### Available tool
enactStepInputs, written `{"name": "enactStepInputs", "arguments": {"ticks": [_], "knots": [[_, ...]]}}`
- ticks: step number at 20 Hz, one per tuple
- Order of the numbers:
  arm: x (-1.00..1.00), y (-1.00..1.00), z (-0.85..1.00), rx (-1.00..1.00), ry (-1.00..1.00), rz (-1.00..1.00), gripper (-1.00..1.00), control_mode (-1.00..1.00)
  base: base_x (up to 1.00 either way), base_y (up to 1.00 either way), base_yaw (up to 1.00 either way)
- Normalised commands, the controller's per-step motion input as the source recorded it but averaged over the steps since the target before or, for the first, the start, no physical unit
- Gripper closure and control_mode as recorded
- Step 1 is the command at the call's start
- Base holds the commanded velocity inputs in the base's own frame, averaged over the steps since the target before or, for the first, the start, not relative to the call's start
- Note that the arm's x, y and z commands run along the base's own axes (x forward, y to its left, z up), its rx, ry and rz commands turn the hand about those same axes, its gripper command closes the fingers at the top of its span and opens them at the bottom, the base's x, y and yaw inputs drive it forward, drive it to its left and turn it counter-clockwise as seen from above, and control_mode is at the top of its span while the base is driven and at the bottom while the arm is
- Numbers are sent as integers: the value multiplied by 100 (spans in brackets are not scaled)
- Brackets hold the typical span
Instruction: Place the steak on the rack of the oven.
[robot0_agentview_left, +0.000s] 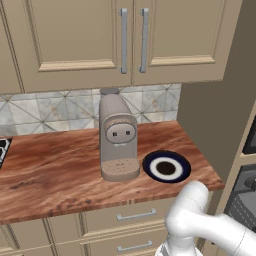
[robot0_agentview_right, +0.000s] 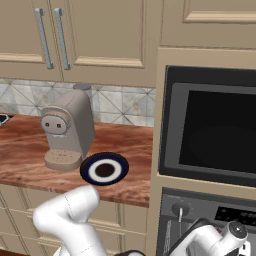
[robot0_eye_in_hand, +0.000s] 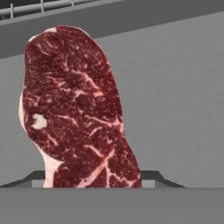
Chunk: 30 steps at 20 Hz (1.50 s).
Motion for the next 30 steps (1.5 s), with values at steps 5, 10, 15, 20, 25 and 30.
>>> {"name": "enactStepInputs", "arguments": {"ticks": [5, 10, 15, 20, 25, 30], "knots": [[-3, -13, -5, 0, -1, 0, -100, -100, 0, 0, 0], [-14, -10, 0, 0, -3, 0, -100, -100, 0, 0, 0], [-48, 0, 16, 0, -9, 0, -100, -100, 0, 0, 0], [-88, 0, 88, 0, -7, 0, -100, -100, 0, 0, 0], [-100, 39, 81, -3, -5, 0, -100, -100, 0, 0, 0], [-86, 99, 57, -20, -9, 0, -100, -100, 0, 0, 0]]}}
